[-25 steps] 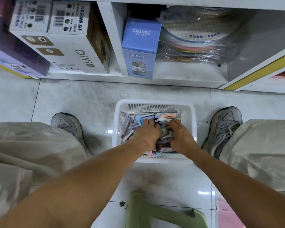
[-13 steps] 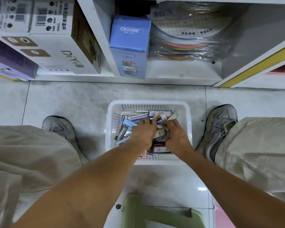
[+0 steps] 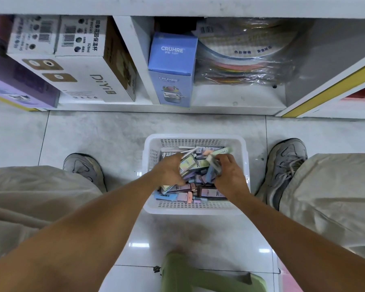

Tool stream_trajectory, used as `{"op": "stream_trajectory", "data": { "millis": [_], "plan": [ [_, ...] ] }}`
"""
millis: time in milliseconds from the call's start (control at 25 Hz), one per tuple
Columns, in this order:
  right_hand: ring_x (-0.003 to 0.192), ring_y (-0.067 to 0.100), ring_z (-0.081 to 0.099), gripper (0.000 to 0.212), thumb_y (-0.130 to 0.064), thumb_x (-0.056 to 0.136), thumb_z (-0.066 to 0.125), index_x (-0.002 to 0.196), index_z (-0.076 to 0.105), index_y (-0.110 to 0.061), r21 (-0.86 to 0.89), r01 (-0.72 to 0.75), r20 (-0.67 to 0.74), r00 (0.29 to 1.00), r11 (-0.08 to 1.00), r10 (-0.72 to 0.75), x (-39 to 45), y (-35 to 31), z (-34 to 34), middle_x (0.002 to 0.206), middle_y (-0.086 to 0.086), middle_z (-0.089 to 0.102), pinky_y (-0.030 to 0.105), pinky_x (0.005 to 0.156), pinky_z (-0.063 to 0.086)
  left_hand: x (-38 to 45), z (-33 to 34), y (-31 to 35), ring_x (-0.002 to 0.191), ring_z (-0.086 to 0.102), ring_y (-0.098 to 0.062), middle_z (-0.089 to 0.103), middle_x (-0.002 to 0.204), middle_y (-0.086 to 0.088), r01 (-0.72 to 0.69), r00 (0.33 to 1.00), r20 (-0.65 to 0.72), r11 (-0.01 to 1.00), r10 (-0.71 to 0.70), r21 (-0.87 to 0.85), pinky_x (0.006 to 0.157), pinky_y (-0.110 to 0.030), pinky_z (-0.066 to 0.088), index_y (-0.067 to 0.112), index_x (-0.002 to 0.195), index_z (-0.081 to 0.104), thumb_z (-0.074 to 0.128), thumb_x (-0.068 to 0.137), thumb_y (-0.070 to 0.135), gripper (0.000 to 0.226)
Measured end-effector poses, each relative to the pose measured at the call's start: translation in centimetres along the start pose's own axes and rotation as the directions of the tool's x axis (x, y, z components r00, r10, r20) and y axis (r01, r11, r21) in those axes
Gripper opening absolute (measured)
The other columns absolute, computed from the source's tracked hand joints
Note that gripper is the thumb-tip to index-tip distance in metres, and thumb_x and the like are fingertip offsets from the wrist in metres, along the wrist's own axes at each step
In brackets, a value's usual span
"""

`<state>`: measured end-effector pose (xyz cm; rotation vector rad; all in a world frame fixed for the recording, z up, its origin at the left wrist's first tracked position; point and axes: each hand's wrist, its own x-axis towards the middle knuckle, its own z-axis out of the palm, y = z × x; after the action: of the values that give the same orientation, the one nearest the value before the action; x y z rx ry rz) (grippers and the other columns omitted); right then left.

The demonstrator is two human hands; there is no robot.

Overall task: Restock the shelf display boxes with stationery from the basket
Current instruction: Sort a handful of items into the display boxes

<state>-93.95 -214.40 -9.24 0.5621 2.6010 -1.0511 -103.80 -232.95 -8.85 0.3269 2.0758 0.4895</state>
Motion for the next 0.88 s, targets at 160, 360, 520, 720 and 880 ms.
{"op": "stream_trajectory", "data": {
  "millis": [160,360,520,720,880],
  "plan": [
    [0.114,0.033,0.055,0.057,-0.007,0.082,0.072,0.134,0.049,-0.013,-0.035,-0.116,0.113,0.986,0.993,0.119,0.4,-0.6,0.6,0.134,0.006,0.05,0.039,0.088,0.049,-0.7,-0.8,-0.9,0.088,0.065,-0.014,0.065,0.097,0.0,0.039,0.993,0.113,0.985,-0.02,-0.17,0.068,-0.023,0.054,0.018,0.116,0.053,0.077,0.066,0.0,0.058],
    [0.118,0.028,0.056,0.06,-0.012,0.083,0.073,0.139,0.051,-0.021,-0.115,-0.095,0.205,0.972,0.989,0.117,0.7,-1.5,0.7,0.132,0.004,0.057,0.039,0.094,0.05,-0.7,0.2,-0.2,0.083,0.067,-0.014,0.069,0.097,-0.005,0.049,0.997,0.068,0.955,-0.03,-0.293,0.072,-0.032,0.061,0.016,0.117,0.057,0.074,0.067,-0.005,0.057],
    [0.094,0.021,0.065,0.04,-0.006,0.082,0.069,0.117,0.066,-0.024,-0.177,-0.083,0.172,0.978,0.981,0.114,1.4,-1.5,0.1,0.108,-0.001,0.071,0.032,0.077,0.055,-0.7,0.8,-0.4,0.082,0.068,-0.011,0.069,0.094,-0.001,-0.005,0.998,0.055,0.941,0.025,-0.337,0.06,-0.021,0.057,0.023,0.115,0.056,0.075,0.067,-0.004,0.059],
    [0.096,0.013,0.068,0.042,-0.008,0.09,0.058,0.129,0.059,-0.021,0.588,-0.282,0.1,0.955,0.758,0.279,3.1,-2.2,-0.6,0.113,-0.004,0.069,0.018,0.071,0.054,-0.9,1.1,-0.7,0.084,0.071,-0.017,0.071,0.097,-0.004,-0.022,0.995,0.077,0.925,0.056,-0.38,0.071,-0.033,0.062,0.021,0.12,0.06,0.077,0.067,-0.005,0.061],
    [0.082,0.022,0.069,0.012,-0.006,0.089,0.07,0.096,0.068,-0.015,0.621,-0.29,0.062,0.944,0.728,0.323,3.2,-2.5,-0.4,0.089,0.005,0.072,0.03,0.066,0.056,-0.9,1.1,-0.2,0.082,0.071,-0.017,0.072,0.095,-0.008,-0.009,0.99,0.124,0.91,0.066,-0.413,0.07,-0.031,0.06,0.018,0.11,0.064,0.075,0.068,-0.007,0.05]
  ]
}}
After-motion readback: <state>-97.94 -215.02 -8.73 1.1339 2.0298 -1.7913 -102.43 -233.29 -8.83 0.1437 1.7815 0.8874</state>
